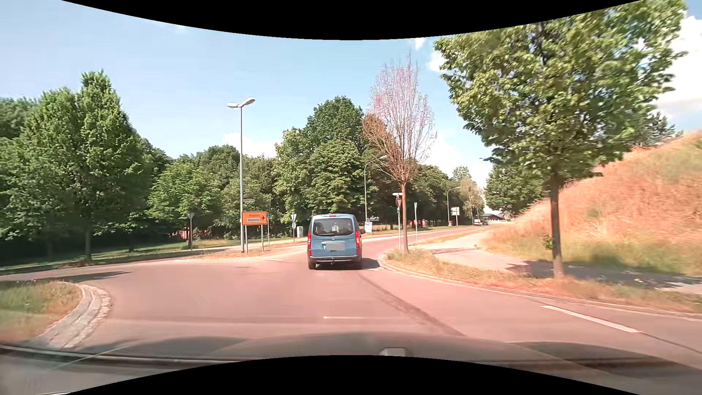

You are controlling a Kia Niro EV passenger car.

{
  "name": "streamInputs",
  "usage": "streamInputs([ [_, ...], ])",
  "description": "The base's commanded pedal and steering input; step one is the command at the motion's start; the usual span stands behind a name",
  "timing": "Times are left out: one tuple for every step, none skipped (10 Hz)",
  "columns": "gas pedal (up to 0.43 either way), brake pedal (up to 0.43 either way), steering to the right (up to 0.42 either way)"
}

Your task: Follow the waypoints while adhering to traffic rules and regulations

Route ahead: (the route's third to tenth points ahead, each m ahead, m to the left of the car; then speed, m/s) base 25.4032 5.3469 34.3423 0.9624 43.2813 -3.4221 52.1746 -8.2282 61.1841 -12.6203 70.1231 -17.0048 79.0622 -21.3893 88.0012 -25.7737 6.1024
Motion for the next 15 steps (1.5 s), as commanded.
streamInputs([
  [0.150, 0.000, -0.151],
  [0.150, 0.000, -0.135],
  [0.150, 0.000, -0.118],
  [0.150, 0.000, -0.105],
  [0.150, 0.000, -0.087],
  [0.150, 0.000, -0.068],
  [0.150, 0.000, -0.054],
  [0.150, 0.000, -0.031],
  [0.150, 0.000, -0.007],
  [0.150, 0.000, 0.009],
  [0.150, 0.000, 0.027],
  [0.157, 0.000, 0.046],
  [0.169, 0.000, 0.059],
  [0.197, 0.000, 0.074],
  [0.209, 0.000, 0.083],
])
